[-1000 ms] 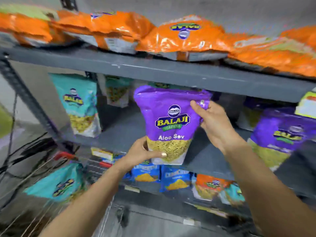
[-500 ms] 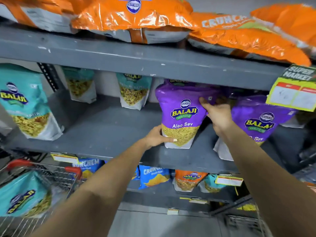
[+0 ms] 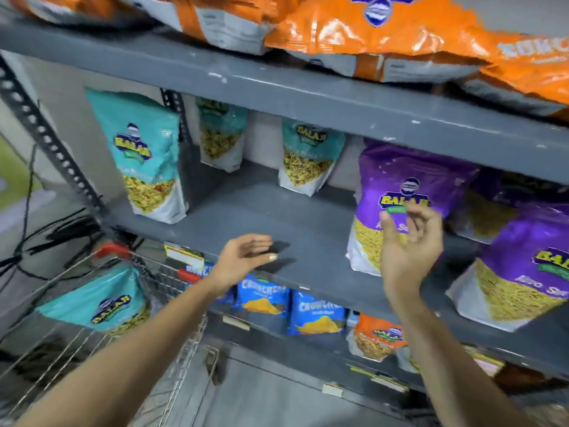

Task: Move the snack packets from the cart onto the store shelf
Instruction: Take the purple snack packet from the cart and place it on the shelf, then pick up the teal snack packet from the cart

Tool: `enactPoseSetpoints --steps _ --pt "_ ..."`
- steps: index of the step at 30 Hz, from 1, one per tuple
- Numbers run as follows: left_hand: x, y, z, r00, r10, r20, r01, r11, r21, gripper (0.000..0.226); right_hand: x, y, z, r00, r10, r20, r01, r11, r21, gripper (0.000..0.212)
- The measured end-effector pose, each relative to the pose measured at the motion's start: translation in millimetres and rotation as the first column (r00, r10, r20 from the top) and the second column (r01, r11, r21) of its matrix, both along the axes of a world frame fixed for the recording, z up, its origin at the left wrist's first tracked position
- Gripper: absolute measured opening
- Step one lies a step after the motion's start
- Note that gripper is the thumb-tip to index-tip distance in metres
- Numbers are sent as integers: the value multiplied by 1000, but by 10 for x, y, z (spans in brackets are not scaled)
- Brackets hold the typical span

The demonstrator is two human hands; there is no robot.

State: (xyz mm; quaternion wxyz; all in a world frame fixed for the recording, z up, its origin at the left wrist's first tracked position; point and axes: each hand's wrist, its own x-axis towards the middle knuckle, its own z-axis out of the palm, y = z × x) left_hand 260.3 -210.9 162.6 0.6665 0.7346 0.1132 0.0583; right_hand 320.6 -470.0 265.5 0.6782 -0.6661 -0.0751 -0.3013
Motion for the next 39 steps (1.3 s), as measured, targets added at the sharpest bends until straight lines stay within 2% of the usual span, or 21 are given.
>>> enactPoseSetpoints --steps 4,8,12,14,16,17,20,22,24,25,27,29,32,36,39 --pt "-873 848 -180 964 267 -8 -265 959 102 21 -283 889 -178 972 231 -48 -234 970 -71 42" --pt "-1668 1514 -496 881 462 -97 -441 879 184 17 -686 1871 -444 863 489 -125 -502 858 -111 39" --pt "-2278 2057 -915 754 629 -191 -588 775 233 28 -1033 2787 -890 672 675 -304 -738 645 -199 40" --pt "-2535 2290 -1151 679 689 -255 -644 725 245 20 -1189 3254 -1186 570 718 -400 -822 499 -275 42" --pt "-2725 2513 -1428 618 710 -336 -661 701 267 15 -1313 3661 -1502 516 722 -460 -849 362 -385 48" --pt "-2787 2644 -1616 599 692 -403 -637 717 283 26 -1351 3843 -1653 509 717 -476 -846 312 -433 54" --pt "-2869 2917 -2176 600 594 -536 -555 792 256 87 -1265 4288 -2057 540 683 -492 -801 239 -549 71" --pt "-2746 2975 -2357 648 535 -542 -516 832 204 96 -1103 4454 -2260 546 655 -522 -778 166 -605 80" --pt "-2517 3081 -2470 722 472 -506 -468 872 144 97 -937 4519 -2450 541 655 -528 -747 86 -660 63" --pt "-2396 3155 -2556 754 445 -482 -428 891 153 99 -882 4525 -2531 546 666 -509 -727 73 -683 50" --pt "-2228 3281 -2809 801 383 -460 -349 923 161 97 -817 4505 -2627 560 693 -455 -716 129 -686 32" --pt "-2106 3259 -2920 848 332 -414 -296 943 149 83 -796 4483 -2636 532 712 -458 -789 221 -573 22" --pt "-1985 3077 -2909 846 337 -414 -312 941 128 57 -780 4458 -2625 480 702 -525 -862 266 -432 10" --pt "-2124 2938 -2720 872 321 -370 -319 945 66 63 -851 4324 -2390 434 725 -534 -901 336 -275 18" --pt "-2263 2804 -2185 893 264 -365 -293 956 -24 58 -946 4206 -1897 417 778 -471 -901 422 -101 18"
